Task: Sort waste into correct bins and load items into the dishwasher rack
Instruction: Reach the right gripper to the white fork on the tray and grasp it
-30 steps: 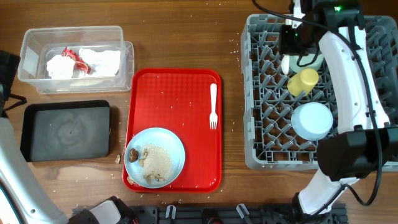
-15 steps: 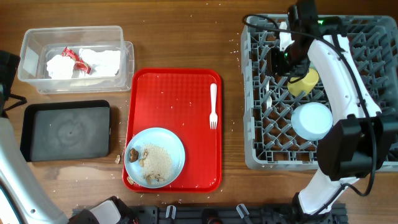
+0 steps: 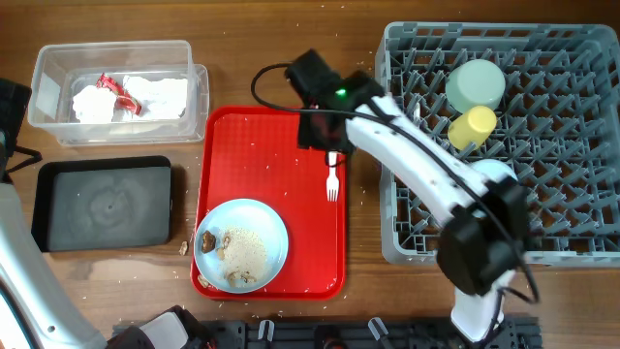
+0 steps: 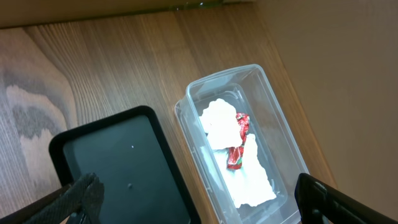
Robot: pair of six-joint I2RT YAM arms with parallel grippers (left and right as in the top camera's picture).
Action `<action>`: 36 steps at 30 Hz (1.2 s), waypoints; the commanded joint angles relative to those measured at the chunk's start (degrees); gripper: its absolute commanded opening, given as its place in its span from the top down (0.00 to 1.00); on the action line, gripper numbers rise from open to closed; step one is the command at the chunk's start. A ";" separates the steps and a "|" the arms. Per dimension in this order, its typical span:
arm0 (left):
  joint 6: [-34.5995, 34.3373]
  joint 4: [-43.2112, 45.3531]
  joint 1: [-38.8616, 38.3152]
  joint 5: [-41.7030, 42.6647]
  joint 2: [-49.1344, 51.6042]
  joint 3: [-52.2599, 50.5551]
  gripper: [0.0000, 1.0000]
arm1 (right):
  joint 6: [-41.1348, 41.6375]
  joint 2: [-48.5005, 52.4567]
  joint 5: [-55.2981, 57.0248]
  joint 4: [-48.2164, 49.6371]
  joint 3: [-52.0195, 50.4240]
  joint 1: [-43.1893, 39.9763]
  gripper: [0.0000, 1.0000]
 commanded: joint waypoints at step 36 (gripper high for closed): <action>-0.55 -0.02 0.26 -0.09 0.13 0.07 0.00 | -10.21 11.04 -7.69 2.89 -3.08 -2.99 0.96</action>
